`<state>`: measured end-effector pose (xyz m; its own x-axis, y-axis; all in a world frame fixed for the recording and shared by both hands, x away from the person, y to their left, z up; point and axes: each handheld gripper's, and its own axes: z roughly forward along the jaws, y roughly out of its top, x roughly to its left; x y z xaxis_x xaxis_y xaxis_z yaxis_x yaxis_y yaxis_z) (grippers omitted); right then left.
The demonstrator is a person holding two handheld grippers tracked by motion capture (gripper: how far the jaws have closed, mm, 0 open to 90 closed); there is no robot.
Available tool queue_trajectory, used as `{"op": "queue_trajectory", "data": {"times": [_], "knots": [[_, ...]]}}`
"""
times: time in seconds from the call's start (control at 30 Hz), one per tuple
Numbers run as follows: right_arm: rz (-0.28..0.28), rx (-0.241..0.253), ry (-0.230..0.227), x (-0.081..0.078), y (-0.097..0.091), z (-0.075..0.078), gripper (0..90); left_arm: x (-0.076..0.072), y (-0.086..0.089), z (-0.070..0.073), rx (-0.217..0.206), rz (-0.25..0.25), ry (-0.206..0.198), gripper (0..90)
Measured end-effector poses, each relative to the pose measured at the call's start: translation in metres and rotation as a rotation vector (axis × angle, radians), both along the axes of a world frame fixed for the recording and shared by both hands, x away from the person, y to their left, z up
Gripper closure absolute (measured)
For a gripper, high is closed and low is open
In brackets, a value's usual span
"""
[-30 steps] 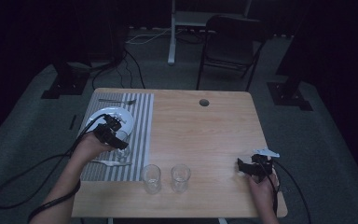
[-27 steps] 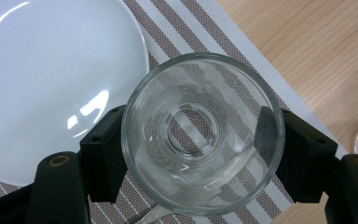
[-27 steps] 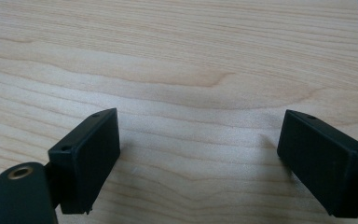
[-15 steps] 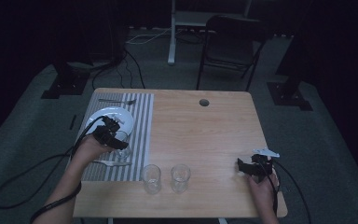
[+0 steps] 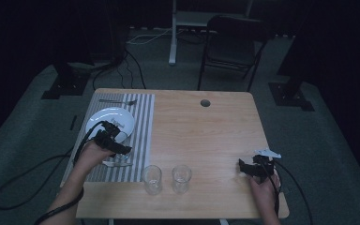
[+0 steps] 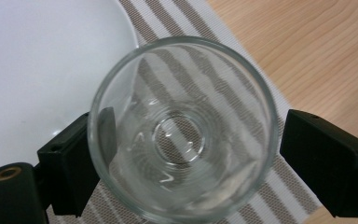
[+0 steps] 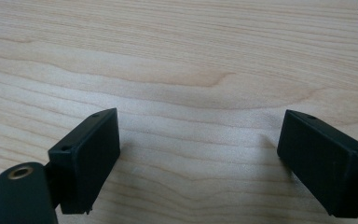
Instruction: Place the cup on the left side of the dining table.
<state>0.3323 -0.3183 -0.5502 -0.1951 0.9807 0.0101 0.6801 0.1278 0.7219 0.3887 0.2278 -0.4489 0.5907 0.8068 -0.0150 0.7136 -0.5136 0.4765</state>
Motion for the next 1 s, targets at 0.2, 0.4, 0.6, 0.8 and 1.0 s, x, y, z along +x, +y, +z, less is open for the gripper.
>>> {"op": "queue_trajectory", "data": {"times": [0.2,0.4,0.6,0.8,1.0], "knots": [[0.0,0.0,0.0,0.0,0.0,0.0,12.6,-0.008,0.009,-0.005,-0.05,0.043,-0.01,0.5],[0.0,0.0,0.0,0.0,0.0,0.0,12.6,-0.022,0.016,-0.01,-0.07,0.132,-0.106,0.5],[-0.005,0.0,0.0,0.0,0.0,0.0,12.6,-0.032,0.025,-0.019,-0.071,0.186,-0.113,0.5],[-0.005,0.0,0.0,0.0,0.0,0.0,12.6,-0.041,0.031,-0.029,-0.075,0.233,-0.109,0.5],[-0.005,0.0,0.001,0.0,0.0,0.0,12.6,-0.054,0.042,-0.036,-0.081,0.332,-0.146,0.5]]}}
